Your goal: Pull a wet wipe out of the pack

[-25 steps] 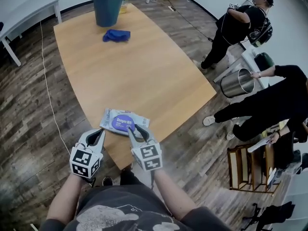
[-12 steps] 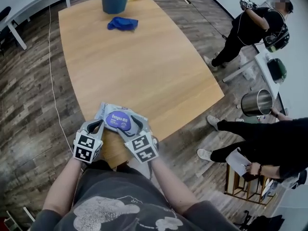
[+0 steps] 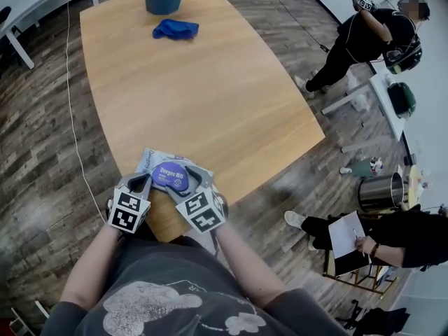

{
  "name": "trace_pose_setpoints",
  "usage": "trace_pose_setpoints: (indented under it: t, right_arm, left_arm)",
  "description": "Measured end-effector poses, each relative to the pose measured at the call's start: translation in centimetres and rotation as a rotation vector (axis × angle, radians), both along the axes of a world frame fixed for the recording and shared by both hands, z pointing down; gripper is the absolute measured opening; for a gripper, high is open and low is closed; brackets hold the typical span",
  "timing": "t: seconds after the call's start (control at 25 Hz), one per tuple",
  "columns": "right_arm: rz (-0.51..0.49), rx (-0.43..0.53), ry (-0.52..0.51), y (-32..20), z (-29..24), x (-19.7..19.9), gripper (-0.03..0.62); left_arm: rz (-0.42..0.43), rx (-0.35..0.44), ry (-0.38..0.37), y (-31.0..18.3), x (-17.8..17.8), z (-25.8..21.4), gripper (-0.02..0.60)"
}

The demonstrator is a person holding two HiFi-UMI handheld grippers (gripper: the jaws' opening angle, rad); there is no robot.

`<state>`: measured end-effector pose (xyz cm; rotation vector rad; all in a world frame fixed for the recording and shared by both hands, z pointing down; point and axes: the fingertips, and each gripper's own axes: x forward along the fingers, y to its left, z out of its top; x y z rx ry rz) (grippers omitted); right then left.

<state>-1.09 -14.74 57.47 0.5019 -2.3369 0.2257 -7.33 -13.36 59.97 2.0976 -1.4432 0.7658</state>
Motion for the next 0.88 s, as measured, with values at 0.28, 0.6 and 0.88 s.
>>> trace_pose_setpoints:
  t: [0.28, 0.6, 0.88]
  right_arm:
    - [-0.062, 0.008, 0.077, 0.8, 0.8, -0.6, 0.322]
    - [-0.072, 0.055, 0.119, 0.5, 1.4, -0.9, 0.321]
    - [-0.064, -0.041, 0.095, 0.6, 1.7, -0.7, 0.319]
  left_arm:
    - [0.048, -0.054, 0.069, 0.3, 0.5, 0.2, 0.017]
    - [0.071, -0.064, 0.112, 0.3, 0.4, 0.1, 0.017]
    - [0.088, -0.069, 0.131, 0.5, 0.5, 0.2, 0.017]
